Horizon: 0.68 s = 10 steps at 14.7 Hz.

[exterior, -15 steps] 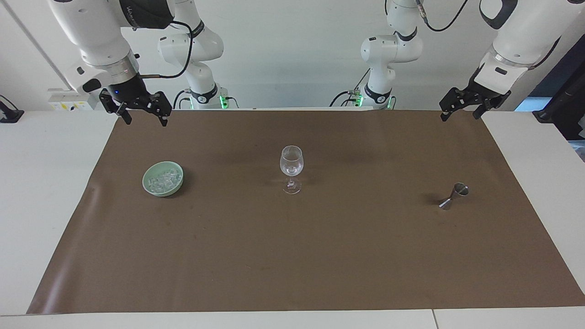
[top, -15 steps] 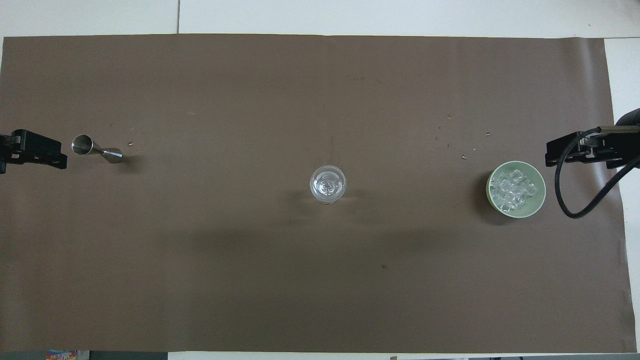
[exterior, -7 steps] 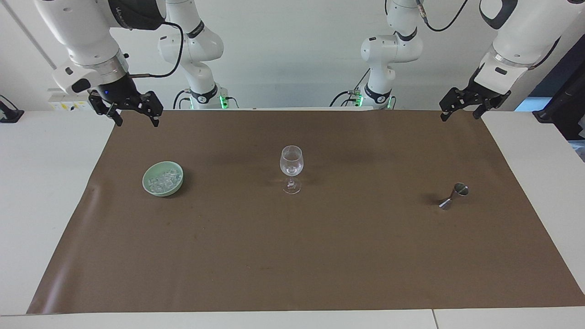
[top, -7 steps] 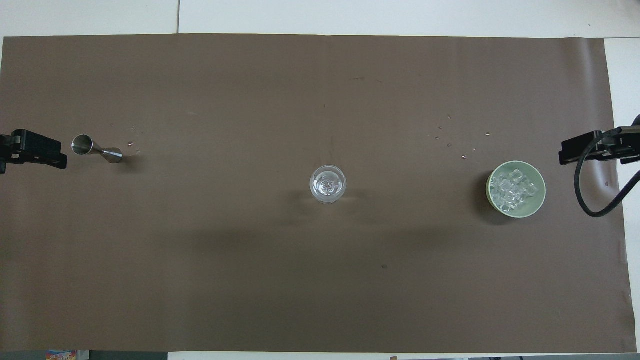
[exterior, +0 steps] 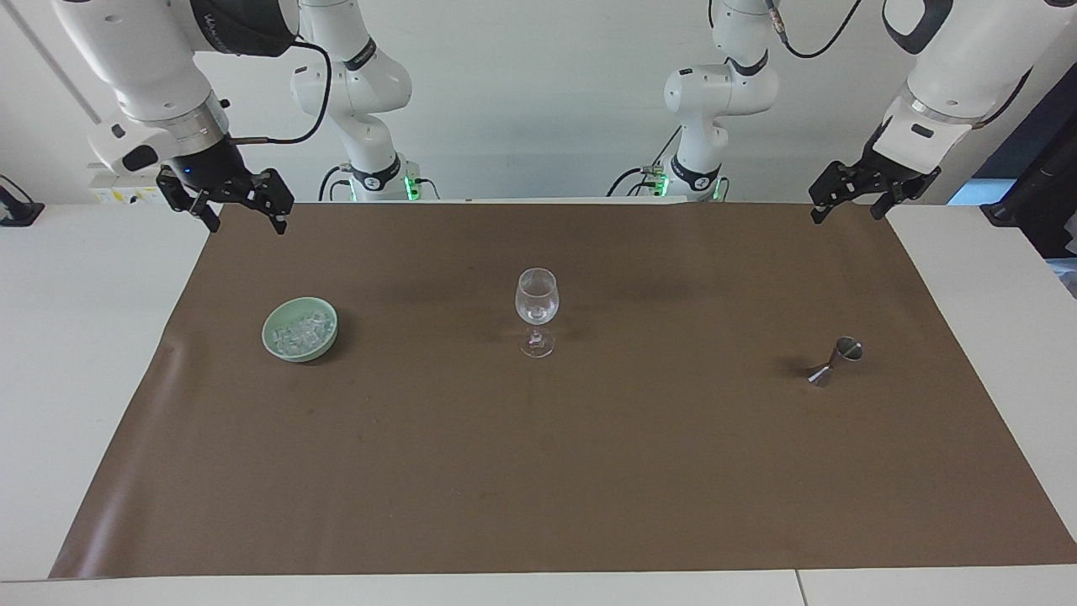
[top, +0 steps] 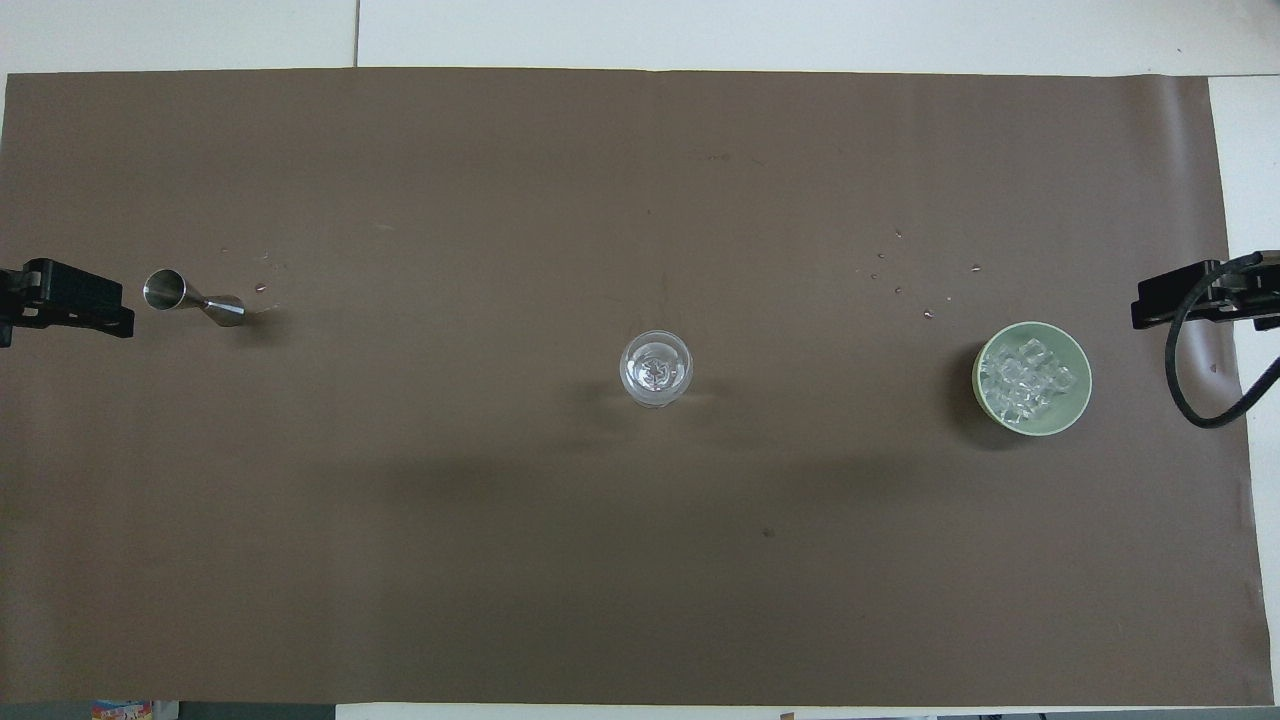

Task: Pour wine and add ice with both arms

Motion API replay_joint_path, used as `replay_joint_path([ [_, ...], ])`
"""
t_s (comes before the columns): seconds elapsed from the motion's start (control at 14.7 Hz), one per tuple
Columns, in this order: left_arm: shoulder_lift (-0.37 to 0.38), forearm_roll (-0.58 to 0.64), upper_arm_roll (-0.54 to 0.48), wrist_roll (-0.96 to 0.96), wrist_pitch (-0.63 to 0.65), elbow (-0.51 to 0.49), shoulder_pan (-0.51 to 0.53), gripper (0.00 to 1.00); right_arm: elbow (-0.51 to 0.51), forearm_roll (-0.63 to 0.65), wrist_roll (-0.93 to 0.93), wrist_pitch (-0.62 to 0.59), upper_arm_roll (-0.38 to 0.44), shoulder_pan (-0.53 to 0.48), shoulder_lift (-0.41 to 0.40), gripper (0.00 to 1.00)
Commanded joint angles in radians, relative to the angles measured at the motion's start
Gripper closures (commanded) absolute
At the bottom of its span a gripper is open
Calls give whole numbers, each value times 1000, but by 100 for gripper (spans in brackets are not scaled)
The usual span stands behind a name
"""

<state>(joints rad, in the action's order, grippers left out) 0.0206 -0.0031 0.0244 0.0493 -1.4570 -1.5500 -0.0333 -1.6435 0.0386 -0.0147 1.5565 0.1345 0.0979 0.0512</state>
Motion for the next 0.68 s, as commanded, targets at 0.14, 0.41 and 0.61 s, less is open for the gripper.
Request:
replay_joint_path([
  [0.14, 24, 18, -3, -2, -19, -30, -2, 0, -22, 0, 18, 17, -1, -7, 13, 0],
  [0.41, 24, 18, -3, -2, -17, -30, -2, 0, -22, 1, 18, 17, 0, -7, 13, 0],
  [0.61, 24, 18, -3, -2, -19, -30, -2, 0, -21, 9, 22, 17, 2, -6, 13, 0],
])
